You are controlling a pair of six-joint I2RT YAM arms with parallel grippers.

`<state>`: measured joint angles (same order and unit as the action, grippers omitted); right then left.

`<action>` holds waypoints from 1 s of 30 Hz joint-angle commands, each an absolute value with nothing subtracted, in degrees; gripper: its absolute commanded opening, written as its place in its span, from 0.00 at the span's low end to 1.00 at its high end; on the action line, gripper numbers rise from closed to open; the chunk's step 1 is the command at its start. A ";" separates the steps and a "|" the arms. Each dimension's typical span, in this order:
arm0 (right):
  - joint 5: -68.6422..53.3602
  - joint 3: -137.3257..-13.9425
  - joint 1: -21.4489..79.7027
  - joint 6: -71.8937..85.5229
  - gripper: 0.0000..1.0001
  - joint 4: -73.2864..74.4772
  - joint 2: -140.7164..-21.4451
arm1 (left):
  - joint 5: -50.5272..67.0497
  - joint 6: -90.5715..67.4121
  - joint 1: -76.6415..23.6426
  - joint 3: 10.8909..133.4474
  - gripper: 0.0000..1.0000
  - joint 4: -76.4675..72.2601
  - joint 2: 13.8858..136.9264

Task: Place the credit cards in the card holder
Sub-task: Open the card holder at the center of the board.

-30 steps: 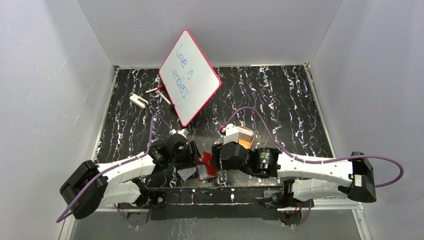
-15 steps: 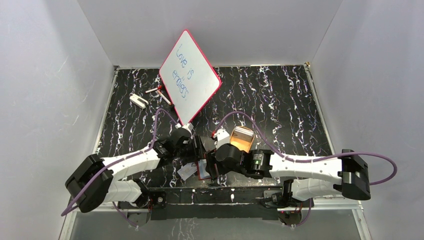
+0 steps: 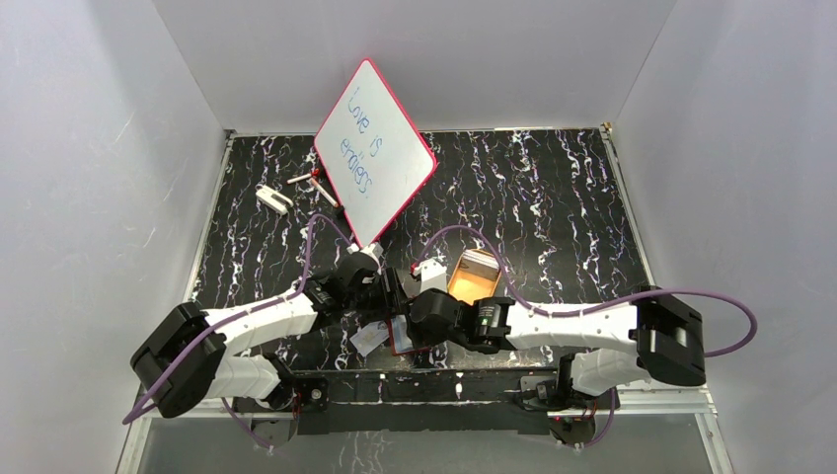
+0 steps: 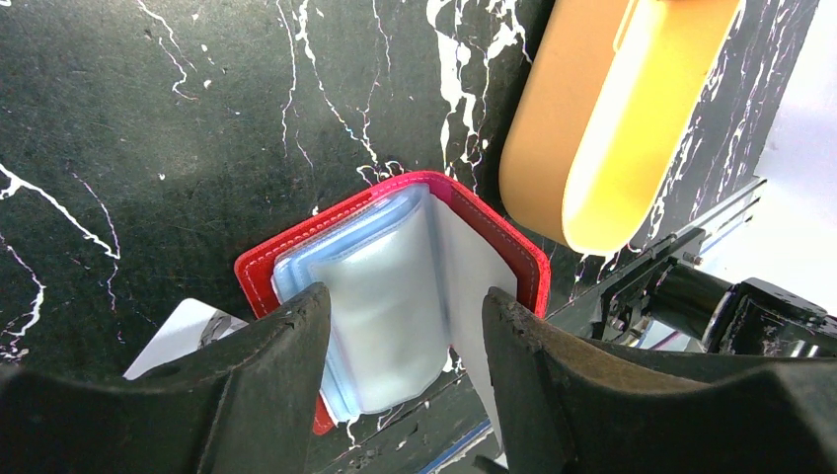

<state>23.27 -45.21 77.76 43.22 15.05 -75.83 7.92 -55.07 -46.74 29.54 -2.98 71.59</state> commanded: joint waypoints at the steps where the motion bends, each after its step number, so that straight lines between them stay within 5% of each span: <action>1: 26.87 -46.05 77.99 44.73 0.60 13.78 -76.92 | 8.53 -54.76 -47.08 30.86 0.56 -2.99 70.94; 9: 27.29 -46.30 77.90 44.74 0.45 13.80 -79.89 | 7.15 -55.04 -47.07 30.25 0.56 -1.87 69.20; 17: 29.63 -48.21 77.77 42.19 0.00 14.41 -76.77 | 1.14 -54.90 -47.07 31.73 0.56 7.30 61.64; 30: 27.65 -51.50 77.67 32.72 0.00 9.93 -60.37 | -11.81 -57.59 -46.96 32.96 0.60 21.10 34.73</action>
